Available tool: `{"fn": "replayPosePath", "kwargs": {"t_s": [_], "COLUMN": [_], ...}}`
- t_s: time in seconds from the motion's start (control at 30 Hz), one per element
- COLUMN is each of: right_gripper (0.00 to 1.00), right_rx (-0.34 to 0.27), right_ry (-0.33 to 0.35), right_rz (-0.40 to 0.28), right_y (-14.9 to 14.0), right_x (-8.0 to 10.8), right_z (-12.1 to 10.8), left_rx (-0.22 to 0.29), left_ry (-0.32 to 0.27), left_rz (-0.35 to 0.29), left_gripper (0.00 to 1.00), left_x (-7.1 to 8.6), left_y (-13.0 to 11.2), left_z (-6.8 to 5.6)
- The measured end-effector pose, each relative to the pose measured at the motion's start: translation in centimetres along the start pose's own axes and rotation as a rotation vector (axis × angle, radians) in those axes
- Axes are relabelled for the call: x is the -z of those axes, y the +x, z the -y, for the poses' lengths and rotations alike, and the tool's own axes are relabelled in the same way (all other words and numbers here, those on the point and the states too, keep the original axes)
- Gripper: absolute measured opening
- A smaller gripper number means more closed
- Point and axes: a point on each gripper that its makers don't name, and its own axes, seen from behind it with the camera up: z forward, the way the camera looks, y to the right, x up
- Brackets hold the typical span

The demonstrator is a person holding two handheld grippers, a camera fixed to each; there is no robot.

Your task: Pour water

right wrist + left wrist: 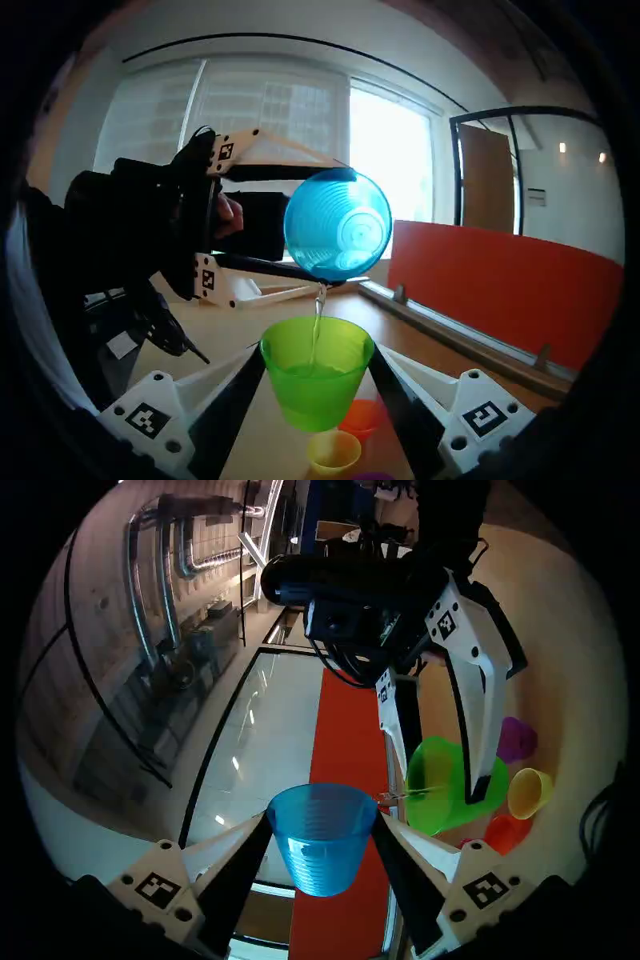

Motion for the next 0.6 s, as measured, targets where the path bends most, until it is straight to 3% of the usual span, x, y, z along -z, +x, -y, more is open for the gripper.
{"fn": "replayPosePath", "kwargs": {"t_s": [0.6], "right_gripper": [0.91], "right_rx": [0.007], "right_ry": [-0.003], "right_rz": [-0.012], "right_y": [0.5], "right_x": [0.42], "right_z": [0.03], "left_rx": [-0.051], "left_ry": [0.007], "left_rz": [-0.007], "left_gripper": [0.87], "left_x": [-0.22], "left_y": [0.61], "left_z": [0.81]}}
